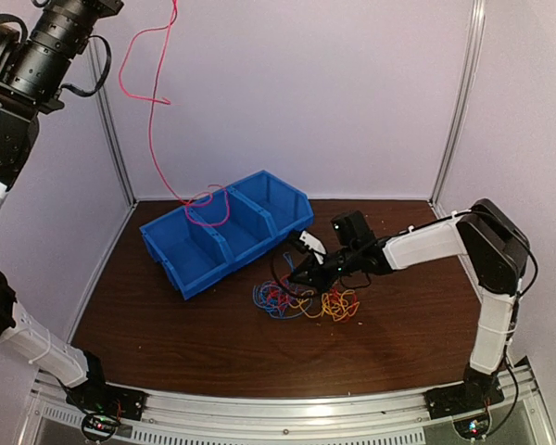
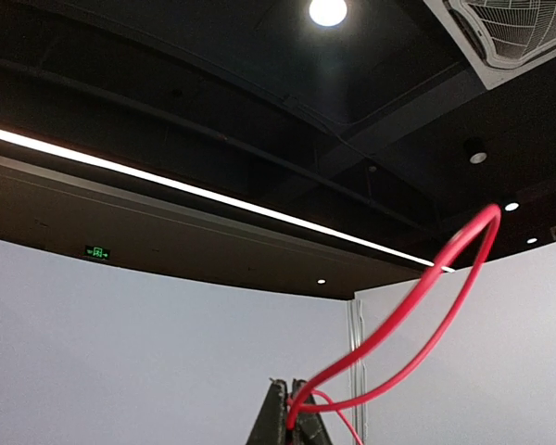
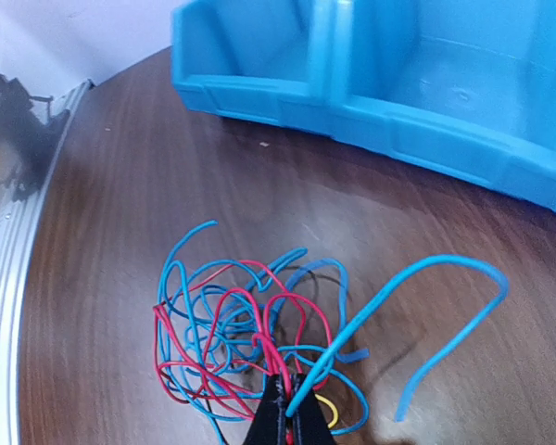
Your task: Untangle the cables
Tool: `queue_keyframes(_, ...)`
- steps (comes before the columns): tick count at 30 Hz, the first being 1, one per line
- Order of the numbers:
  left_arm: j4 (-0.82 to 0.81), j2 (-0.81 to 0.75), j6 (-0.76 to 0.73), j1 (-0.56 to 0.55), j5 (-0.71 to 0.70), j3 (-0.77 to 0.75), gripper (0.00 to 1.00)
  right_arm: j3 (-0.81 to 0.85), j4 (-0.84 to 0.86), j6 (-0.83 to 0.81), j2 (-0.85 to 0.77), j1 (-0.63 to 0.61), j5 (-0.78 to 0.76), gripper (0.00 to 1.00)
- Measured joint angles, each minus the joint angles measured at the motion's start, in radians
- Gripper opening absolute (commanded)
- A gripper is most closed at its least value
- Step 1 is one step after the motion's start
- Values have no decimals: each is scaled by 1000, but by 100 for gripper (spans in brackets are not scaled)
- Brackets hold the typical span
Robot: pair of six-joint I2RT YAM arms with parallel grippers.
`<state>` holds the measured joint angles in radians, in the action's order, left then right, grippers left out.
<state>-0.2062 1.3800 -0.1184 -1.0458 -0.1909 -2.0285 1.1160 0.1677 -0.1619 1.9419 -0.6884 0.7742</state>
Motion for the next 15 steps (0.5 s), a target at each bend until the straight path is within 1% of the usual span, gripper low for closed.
queue_keyframes(3, -2, -12, -35, 0, -27, 13, 0, -24, -79, -34, -61, 55, -38, 0)
queue_keyframes(5, 1, -23, -46, 0, -49, 55, 0, -31, -138, -59, -105, 61, -55, 0)
queue_keyframes(7, 13, -29, -49, 0, -85, 114, 0, -33, -207, -89, -164, 61, -66, 5)
queue_keyframes(8, 26, -27, -48, 0, -96, 131, 0, -32, -230, -100, -187, 62, -69, 9)
queue_keyframes(9, 45, -23, -48, 0, -113, 152, 0, -29, -266, -120, -213, 62, -71, 15)
queue_keyframes(11, 80, -14, -47, 0, -145, 187, 0, -19, -334, -155, -256, 68, -74, 36)
queue_keyframes(12, 97, -11, -46, 0, -157, 204, 0, -10, -377, -176, -280, 75, -72, 43)
queue_keyframes(14, 129, -9, -44, 0, -183, 232, 0, -1, -433, -201, -315, 91, -74, 52)
queue_keyframes(15, 143, -8, -43, 0, -200, 242, 0, 0, -460, -219, -336, 100, -73, 54)
